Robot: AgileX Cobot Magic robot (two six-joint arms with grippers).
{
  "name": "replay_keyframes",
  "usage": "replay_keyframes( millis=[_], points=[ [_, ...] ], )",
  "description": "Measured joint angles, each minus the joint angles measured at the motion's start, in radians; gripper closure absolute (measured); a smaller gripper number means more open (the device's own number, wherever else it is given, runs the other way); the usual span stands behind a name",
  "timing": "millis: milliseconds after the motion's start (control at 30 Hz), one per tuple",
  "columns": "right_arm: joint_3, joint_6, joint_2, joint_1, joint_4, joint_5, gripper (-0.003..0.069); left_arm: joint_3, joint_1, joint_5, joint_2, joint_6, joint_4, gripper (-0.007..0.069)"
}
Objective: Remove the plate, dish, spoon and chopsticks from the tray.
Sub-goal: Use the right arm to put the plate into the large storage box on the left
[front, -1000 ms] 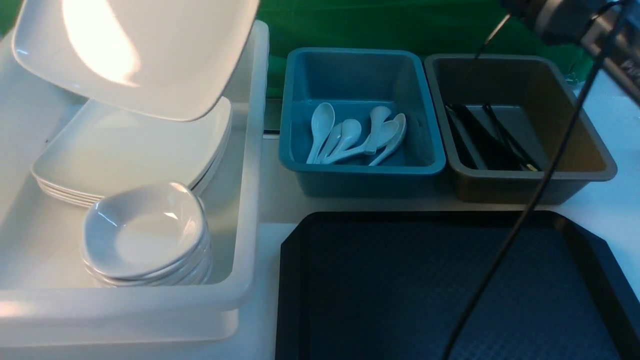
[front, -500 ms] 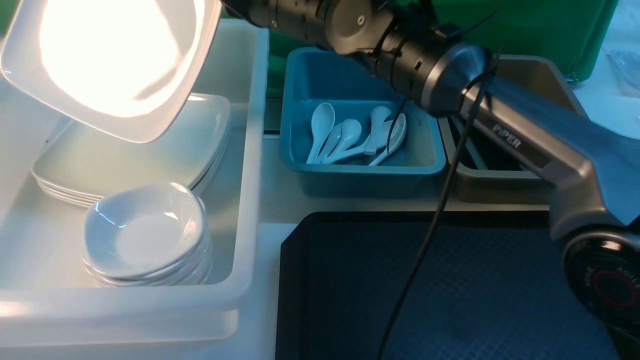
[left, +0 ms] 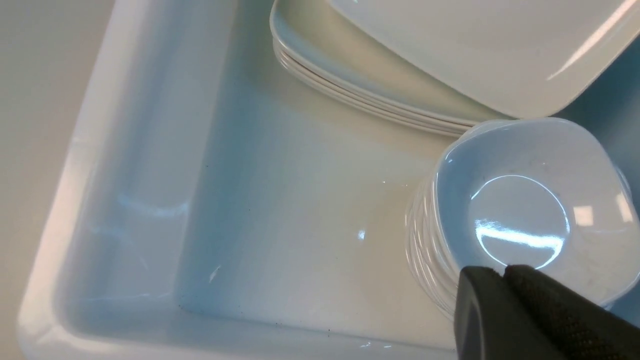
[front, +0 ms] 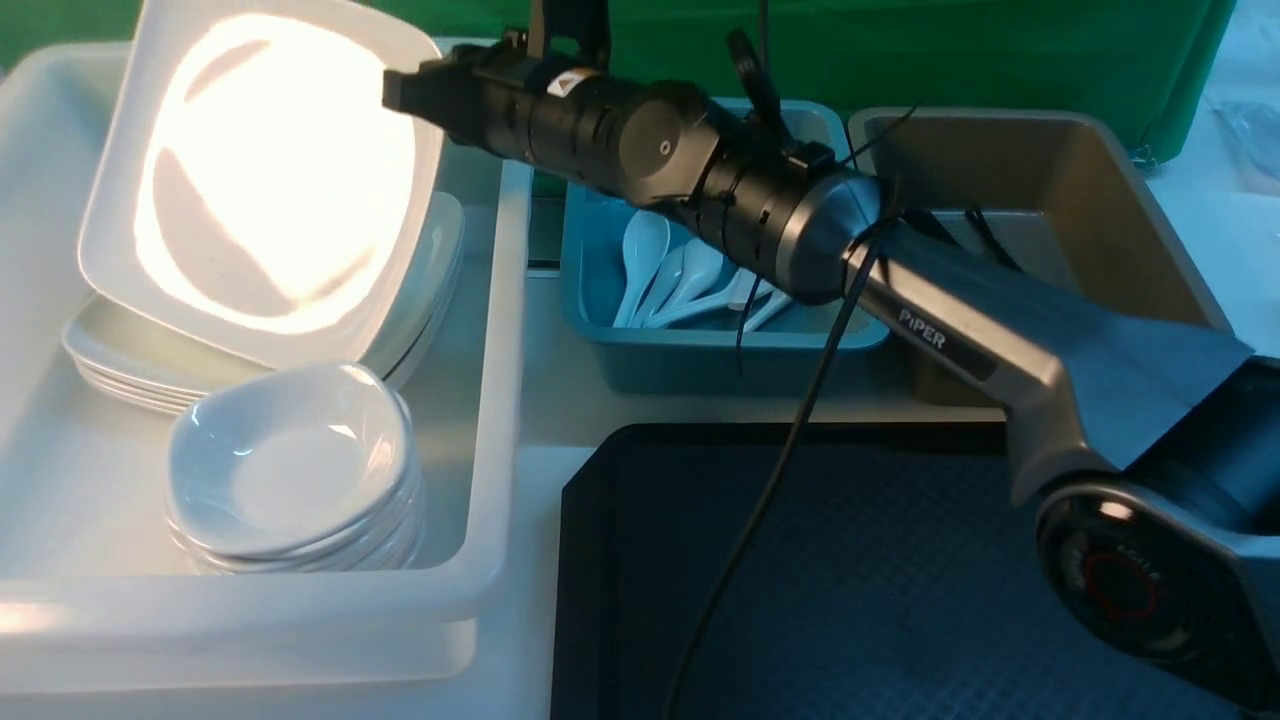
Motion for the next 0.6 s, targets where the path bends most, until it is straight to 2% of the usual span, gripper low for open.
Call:
replay_keyframes(
  millis=[433, 500, 600],
  points=[
    [-0.007, -0.012, 0.036, 0.0, 0.02, -0.027, 0.0592, 0.0, 0.0, 0.0, 0.0, 0.001, 0.0, 0.0608],
    [-0.007, -0.012, 0.04, 0.0, 0.022, -0.03, 0.0564, 0.0, 0.0, 0.0, 0.0, 0.001, 0.0, 0.0608],
    [-0.007, -0.012, 0.04, -0.001, 0.024, -0.031, 0.0477, 0.0, 0.0, 0.0, 0.0, 0.002, 0.0, 0.0608]
  ],
)
